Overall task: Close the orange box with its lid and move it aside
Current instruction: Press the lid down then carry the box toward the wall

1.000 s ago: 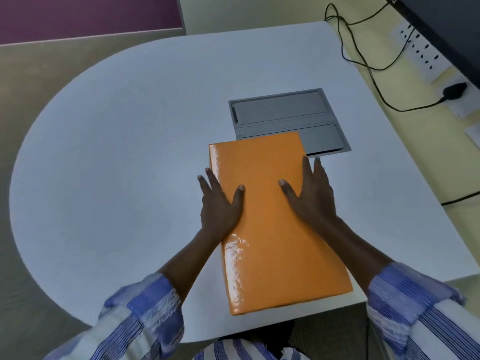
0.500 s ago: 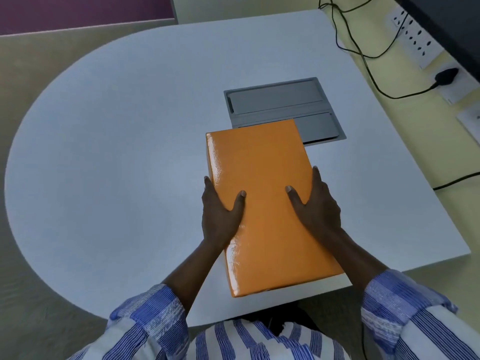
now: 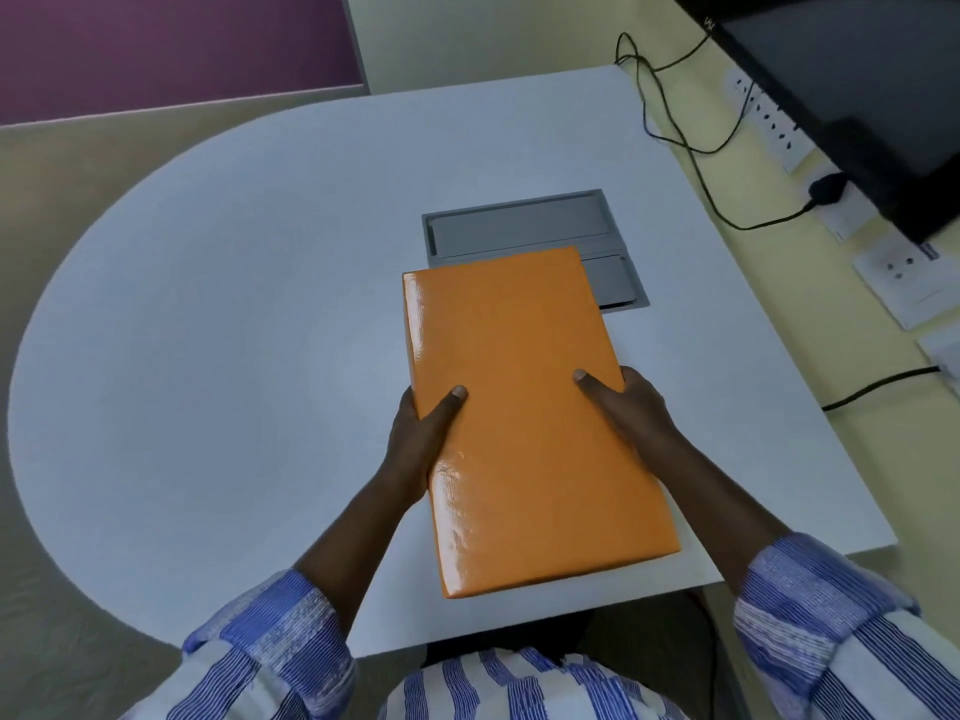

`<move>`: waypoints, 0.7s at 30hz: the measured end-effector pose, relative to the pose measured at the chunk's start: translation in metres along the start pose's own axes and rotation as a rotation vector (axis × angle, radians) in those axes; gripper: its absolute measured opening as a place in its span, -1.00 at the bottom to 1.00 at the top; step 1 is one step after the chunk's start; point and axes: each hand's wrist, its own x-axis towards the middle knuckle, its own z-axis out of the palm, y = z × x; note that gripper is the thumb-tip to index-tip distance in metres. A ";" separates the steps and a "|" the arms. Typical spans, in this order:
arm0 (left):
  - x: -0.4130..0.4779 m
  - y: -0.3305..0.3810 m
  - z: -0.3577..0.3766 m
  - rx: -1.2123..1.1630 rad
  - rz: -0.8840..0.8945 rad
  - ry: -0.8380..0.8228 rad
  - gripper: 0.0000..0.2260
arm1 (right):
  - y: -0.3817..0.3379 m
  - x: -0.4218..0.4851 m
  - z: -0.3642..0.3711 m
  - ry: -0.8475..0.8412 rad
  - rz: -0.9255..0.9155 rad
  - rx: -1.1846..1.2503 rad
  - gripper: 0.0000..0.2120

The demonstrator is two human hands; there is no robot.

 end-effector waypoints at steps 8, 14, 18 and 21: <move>-0.001 -0.015 0.146 -0.005 0.007 -0.108 -0.16 | 0.052 0.023 -0.132 0.103 0.010 -0.045 -0.31; -0.004 -0.028 0.213 0.018 -0.030 -0.145 -0.18 | 0.092 0.046 -0.185 0.099 0.051 -0.079 -0.29; -0.006 -0.033 0.231 0.038 -0.025 -0.130 -0.25 | 0.105 0.056 -0.198 0.092 0.055 -0.104 -0.25; -0.007 -0.032 0.238 0.004 -0.028 -0.141 -0.27 | 0.103 0.057 -0.191 0.251 -0.056 -0.310 -0.14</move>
